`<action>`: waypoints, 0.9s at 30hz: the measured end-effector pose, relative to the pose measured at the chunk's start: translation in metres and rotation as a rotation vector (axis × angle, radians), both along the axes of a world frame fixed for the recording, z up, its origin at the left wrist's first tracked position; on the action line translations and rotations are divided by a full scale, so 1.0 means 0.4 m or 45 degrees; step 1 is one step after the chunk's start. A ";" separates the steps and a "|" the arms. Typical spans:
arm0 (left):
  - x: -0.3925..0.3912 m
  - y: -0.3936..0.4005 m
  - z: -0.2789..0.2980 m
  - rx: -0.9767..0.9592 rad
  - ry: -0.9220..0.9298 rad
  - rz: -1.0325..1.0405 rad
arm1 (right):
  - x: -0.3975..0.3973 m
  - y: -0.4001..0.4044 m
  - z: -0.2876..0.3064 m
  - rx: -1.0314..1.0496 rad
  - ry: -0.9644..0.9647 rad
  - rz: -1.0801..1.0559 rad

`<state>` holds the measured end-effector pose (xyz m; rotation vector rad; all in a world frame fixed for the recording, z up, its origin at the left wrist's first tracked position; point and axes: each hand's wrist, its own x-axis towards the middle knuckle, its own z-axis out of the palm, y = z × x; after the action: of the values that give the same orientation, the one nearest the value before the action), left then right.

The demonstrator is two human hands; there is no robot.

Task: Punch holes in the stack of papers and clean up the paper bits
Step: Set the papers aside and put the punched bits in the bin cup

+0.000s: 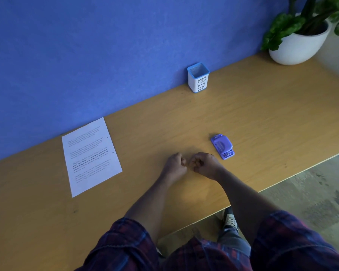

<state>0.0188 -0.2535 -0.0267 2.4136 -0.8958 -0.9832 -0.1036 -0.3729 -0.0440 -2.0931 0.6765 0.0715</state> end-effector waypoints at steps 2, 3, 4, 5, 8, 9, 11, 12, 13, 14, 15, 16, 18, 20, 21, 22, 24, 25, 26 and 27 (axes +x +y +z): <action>0.004 -0.001 0.003 0.002 0.040 0.054 | 0.000 -0.001 -0.001 0.014 0.018 -0.005; 0.007 -0.002 0.005 0.001 0.051 0.085 | 0.000 0.000 0.000 0.023 0.029 -0.007; 0.010 -0.003 0.007 0.001 0.058 0.118 | 0.002 0.000 0.001 0.031 0.039 -0.009; 0.013 -0.003 0.008 0.000 0.064 0.154 | 0.005 0.000 0.002 0.040 0.049 -0.011; 0.023 -0.010 0.011 -0.049 0.076 0.305 | 0.019 -0.006 0.007 0.071 0.107 -0.035; 0.028 -0.016 0.014 -0.084 0.062 0.355 | 0.024 -0.012 0.011 0.067 0.130 -0.043; 0.045 -0.035 0.022 -0.150 0.007 0.422 | 0.037 -0.029 0.023 0.035 0.155 -0.044; 0.056 -0.049 0.028 -0.178 -0.010 0.439 | 0.046 -0.043 0.033 0.015 0.143 -0.046; 0.069 -0.066 0.033 -0.203 -0.010 0.450 | 0.057 -0.059 0.044 -0.011 0.111 -0.057; 0.083 -0.085 0.040 -0.230 -0.002 0.460 | 0.072 -0.080 0.057 -0.041 0.059 -0.079; 0.099 -0.107 0.048 -0.263 -0.002 0.472 | 0.090 -0.103 0.071 -0.071 -0.007 -0.117; 0.115 -0.130 0.055 -0.300 -0.014 0.486 | 0.110 -0.131 0.087 -0.100 -0.075 -0.170; 0.146 -0.176 0.071 -0.354 -0.043 0.508 | 0.144 -0.188 0.118 -0.172 -0.181 -0.270; 0.166 -0.212 0.079 -0.380 -0.072 0.487 | 0.161 -0.231 0.143 -0.253 -0.193 -0.227; 0.170 -0.224 0.080 -0.389 -0.094 0.459 | 0.160 -0.240 0.147 -0.295 -0.161 -0.119; 0.172 -0.232 0.077 -0.392 -0.109 0.429 | 0.156 -0.237 0.146 -0.334 -0.101 0.027; 0.166 -0.237 0.068 -0.386 -0.099 0.387 | 0.133 -0.205 0.130 -0.360 0.063 0.293; 0.161 -0.237 0.061 -0.384 -0.092 0.376 | 0.119 -0.183 0.115 -0.334 0.117 0.380; 0.154 -0.235 0.055 -0.385 -0.088 0.371 | 0.103 -0.161 0.098 -0.292 0.145 0.446; 0.148 -0.232 0.048 -0.386 -0.082 0.371 | 0.088 -0.141 0.081 -0.256 0.159 0.498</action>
<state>0.0780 -0.3463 -0.0075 2.2427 -0.6360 -0.6176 -0.0684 -0.4294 -0.0116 -2.4067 0.3481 0.3692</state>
